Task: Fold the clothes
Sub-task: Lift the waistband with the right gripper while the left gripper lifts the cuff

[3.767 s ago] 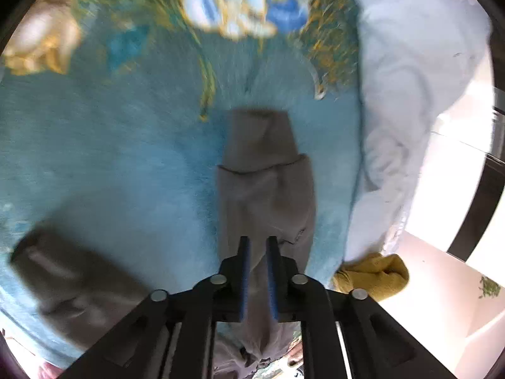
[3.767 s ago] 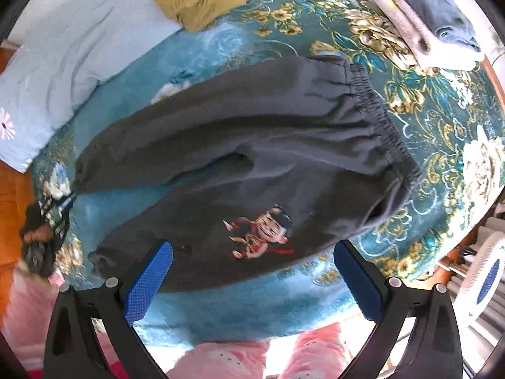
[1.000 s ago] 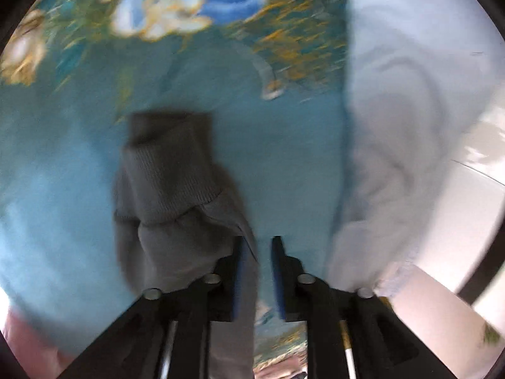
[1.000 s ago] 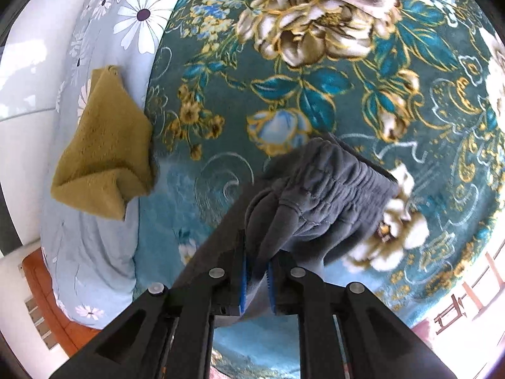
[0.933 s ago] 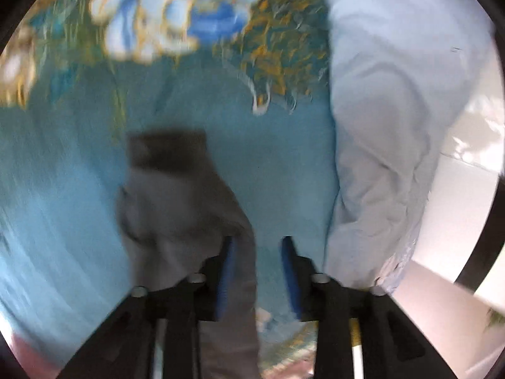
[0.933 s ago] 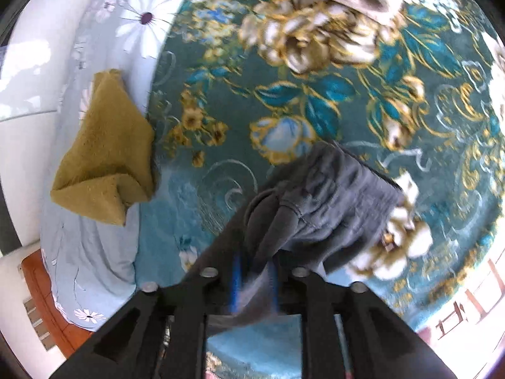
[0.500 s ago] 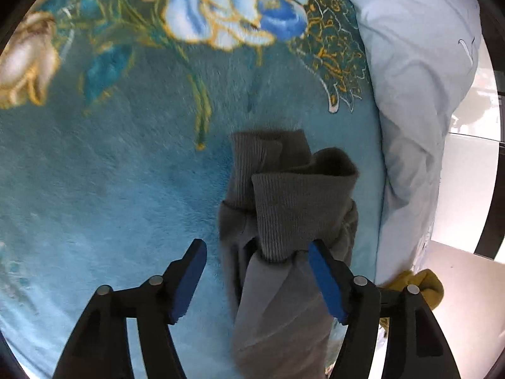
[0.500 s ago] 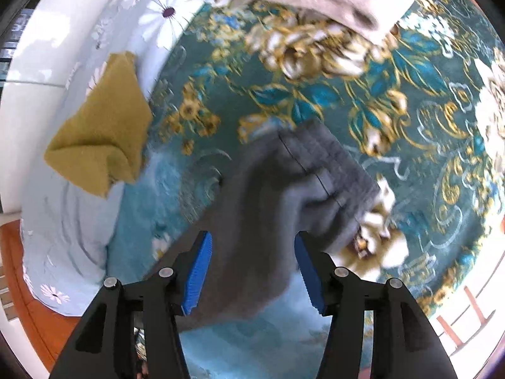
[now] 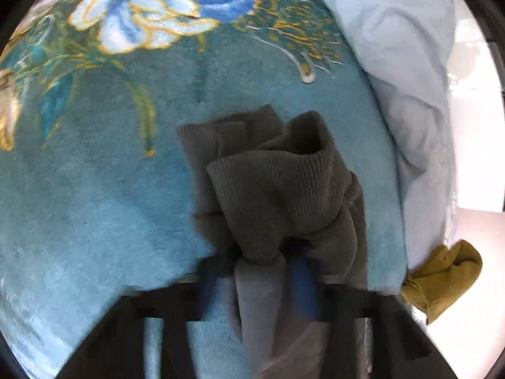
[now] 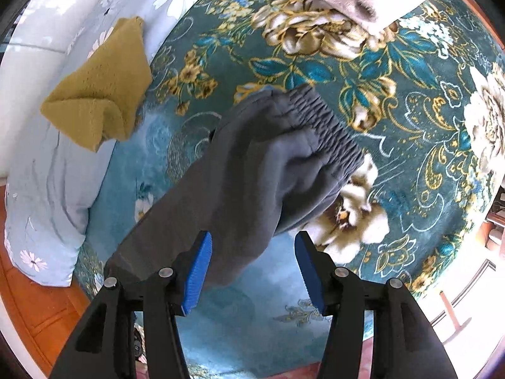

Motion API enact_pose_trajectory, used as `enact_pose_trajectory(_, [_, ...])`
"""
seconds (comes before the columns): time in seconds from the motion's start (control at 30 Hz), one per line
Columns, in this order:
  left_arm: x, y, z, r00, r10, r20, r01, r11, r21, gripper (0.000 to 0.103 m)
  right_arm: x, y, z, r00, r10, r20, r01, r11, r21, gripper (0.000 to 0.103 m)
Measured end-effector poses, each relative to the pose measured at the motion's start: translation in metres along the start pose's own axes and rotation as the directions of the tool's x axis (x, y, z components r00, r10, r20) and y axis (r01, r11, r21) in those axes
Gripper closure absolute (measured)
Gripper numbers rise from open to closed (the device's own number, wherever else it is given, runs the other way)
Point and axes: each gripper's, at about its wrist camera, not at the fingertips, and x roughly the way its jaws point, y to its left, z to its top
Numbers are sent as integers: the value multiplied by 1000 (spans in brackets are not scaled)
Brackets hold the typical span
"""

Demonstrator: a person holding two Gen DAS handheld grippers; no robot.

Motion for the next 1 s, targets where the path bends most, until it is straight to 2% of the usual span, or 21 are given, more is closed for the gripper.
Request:
enact_pose_trajectory(0.1, [-17,-8,-5,1000,-18,10,18,1000,-17,85,4,6,-6,1000,-5,-18,5,1000,-15,47])
enact_pose_trajectory(0.17, [-47,-15,-12,992,-121,21,122,991,-48,87,3,9,-8,1000,8,-16,-9,1000,-25,47])
enact_pose_trajectory(0.2, [-64,-16,-16,982,-184,32,186,980,-68,88,3,11,-9,1000,15,-15,-16,999,-29,47])
enact_pose_trajectory(0.27, [-107,-12,-24,948,-307,78,314,945,-92,88,3,14,-10,999,29,-13,-30,999,-39,47])
enact_pose_trajectory(0.3, [-124,-7,-24,942,-317,110,327,942,-82,88,2,14,-11,999,42,-10,-42,998,-35,47])
enact_pose_trajectory(0.37, [-141,14,-11,957,-236,171,249,967,-57,87,1,13,-13,997,74,-3,-74,997,-36,47])
enact_pose_trajectory(0.4, [-139,33,-4,974,-132,185,146,987,-67,87,0,12,-14,997,80,1,-79,996,-39,47])
enact_pose_trajectory(0.43, [-135,51,3,981,-36,189,54,994,-91,87,1,8,-16,997,81,2,-81,996,-39,47])
enact_pose_trajectory(0.47, [-126,67,9,986,21,166,5,988,-156,87,4,3,-17,997,82,1,-82,996,-31,47])
enact_pose_trajectory(0.53, [-116,105,11,993,63,103,-26,944,-329,87,13,-6,-19,996,88,-6,-88,996,-7,47])
enact_pose_trajectory(0.57, [-113,119,11,994,69,84,-30,917,-397,87,19,-10,-19,996,93,-11,-93,996,10,47])
enact_pose_trajectory(0.63, [-119,124,0,993,44,109,12,888,-459,87,31,-18,-20,994,103,-21,-102,994,43,47])
enact_pose_trajectory(0.77, [-128,104,-9,992,71,100,-22,907,-420,87,56,-34,-22,991,125,-40,-120,987,109,47])
enact_pose_trajectory(0.9, [-147,89,-9,992,72,106,-27,927,-373,87,81,-50,-24,987,148,-58,-136,975,174,47])
enact_pose_trajectory(1.0, [-156,72,-4,991,75,110,-34,943,-331,87,92,-49,-17,989,131,-67,-118,977,176,48])
